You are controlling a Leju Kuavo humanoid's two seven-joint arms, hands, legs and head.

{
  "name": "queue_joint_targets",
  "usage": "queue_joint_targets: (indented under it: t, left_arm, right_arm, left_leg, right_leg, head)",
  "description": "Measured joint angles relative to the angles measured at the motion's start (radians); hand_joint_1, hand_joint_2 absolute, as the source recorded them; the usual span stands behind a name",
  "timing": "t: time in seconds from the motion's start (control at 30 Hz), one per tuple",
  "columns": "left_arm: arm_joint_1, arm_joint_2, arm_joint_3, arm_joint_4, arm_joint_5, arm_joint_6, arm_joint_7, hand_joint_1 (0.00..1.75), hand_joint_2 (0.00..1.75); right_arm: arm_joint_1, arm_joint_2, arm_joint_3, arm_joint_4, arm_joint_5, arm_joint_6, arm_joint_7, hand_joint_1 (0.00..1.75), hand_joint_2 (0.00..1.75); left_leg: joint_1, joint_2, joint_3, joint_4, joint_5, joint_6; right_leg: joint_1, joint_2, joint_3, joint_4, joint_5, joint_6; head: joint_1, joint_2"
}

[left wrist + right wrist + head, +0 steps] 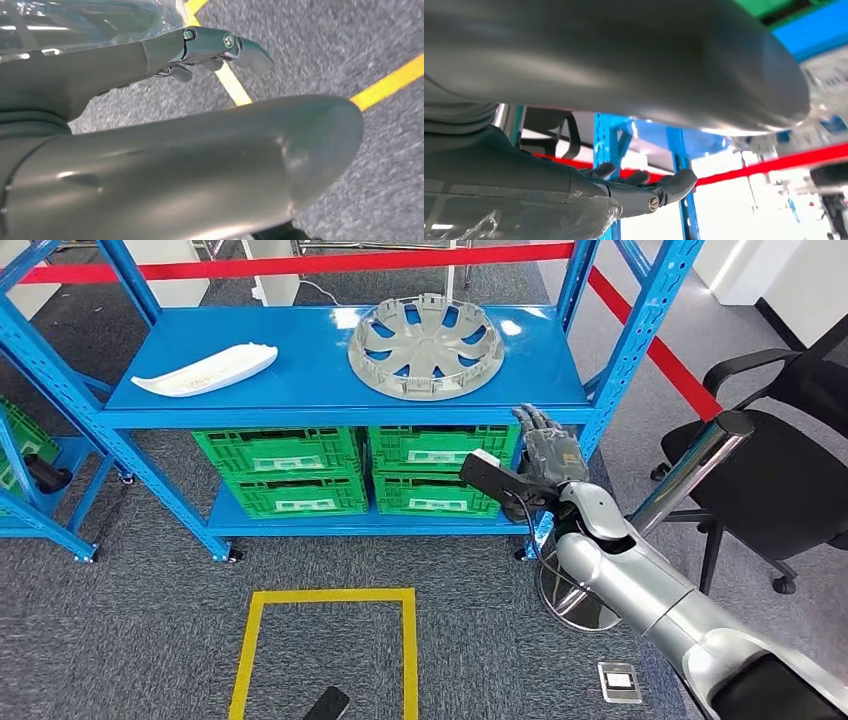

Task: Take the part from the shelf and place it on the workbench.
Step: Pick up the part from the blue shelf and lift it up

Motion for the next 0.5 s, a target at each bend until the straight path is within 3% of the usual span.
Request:
queue_joint_targets:
  t: [0.5]
  left_arm:
    - [-0.001, 0.000, 0.000, 0.000, 0.000, 0.000, 0.000, 0.00, 0.00]
  right_arm:
    - [0.000, 0.000, -0.001, 0.000, 0.000, 0.000, 0.000, 0.00, 0.00]
  left_leg:
    - [0.000, 0.000, -0.011, 0.027, -0.019, -0.002]
  right_leg:
    - [0.000, -0.001, 0.000, -0.001, 0.000, -0.003]
  head:
    - [-0.004, 0.000]
